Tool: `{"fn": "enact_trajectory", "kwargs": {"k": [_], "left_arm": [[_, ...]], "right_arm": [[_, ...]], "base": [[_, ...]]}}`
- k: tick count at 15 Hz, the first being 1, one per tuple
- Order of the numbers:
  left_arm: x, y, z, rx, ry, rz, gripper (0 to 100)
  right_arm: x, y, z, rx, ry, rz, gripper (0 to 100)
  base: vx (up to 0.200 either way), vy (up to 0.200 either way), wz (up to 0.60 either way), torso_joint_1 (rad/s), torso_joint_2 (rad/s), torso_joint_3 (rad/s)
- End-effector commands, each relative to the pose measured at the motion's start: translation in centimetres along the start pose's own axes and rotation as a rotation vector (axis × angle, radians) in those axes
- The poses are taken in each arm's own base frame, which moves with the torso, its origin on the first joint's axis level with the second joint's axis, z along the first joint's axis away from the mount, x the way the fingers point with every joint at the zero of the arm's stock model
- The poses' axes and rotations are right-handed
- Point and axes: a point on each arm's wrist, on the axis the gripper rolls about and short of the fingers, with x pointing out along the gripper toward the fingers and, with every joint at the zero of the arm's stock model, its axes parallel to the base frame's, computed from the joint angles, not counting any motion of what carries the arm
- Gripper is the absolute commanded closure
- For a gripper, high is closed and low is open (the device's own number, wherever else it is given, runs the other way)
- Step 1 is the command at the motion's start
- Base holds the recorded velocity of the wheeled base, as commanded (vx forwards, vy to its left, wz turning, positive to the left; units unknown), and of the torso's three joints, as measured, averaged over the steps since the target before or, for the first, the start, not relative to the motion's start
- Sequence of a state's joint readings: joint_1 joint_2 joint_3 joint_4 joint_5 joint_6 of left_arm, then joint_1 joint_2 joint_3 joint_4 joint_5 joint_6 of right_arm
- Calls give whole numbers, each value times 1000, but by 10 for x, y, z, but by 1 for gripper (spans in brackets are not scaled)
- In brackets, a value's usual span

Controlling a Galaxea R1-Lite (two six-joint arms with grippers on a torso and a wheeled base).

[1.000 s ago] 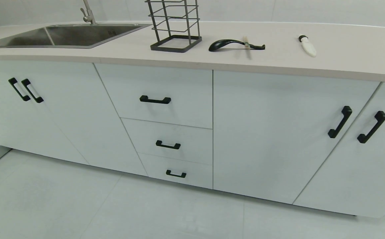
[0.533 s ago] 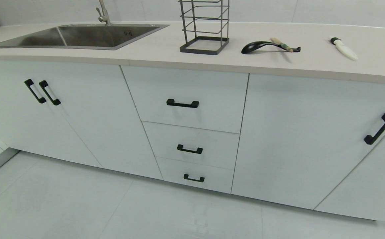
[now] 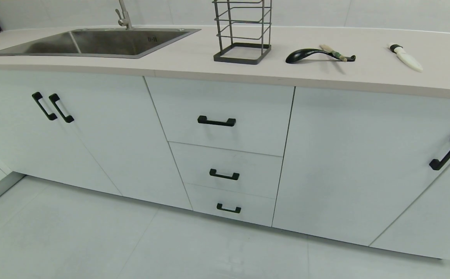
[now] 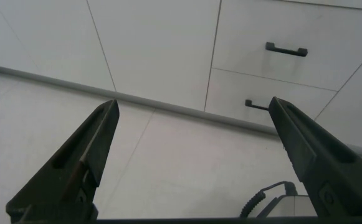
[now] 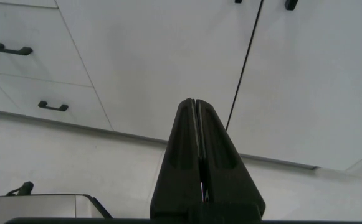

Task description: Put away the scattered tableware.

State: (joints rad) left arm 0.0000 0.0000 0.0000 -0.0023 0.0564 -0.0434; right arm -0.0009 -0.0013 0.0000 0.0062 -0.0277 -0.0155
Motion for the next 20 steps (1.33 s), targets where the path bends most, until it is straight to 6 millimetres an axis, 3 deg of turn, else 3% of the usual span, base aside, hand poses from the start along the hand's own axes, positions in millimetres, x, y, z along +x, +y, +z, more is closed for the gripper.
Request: {"fn": "enact_trajectory", "kwargs": {"k": [1,6,13,20], "left_arm": [[0,0,0,-1,-1,0,0],[0,0,0,-9,-1,2,0],[0,0,0,-4,-1,2,0],[0,0,0,-4,-1,-1,0]], "right_arm": [[0,0,0,0,1,1,100],[0,0,0,0,1,-1,100],[0,0,0,0,1,1,100],[0,0,0,0,1,-1,100]], "base": [[0,0,0,0,0,0],[0,0,0,0,0,0],[200,0,0,0,2,3],[0,0,0,0,0,0]]}}
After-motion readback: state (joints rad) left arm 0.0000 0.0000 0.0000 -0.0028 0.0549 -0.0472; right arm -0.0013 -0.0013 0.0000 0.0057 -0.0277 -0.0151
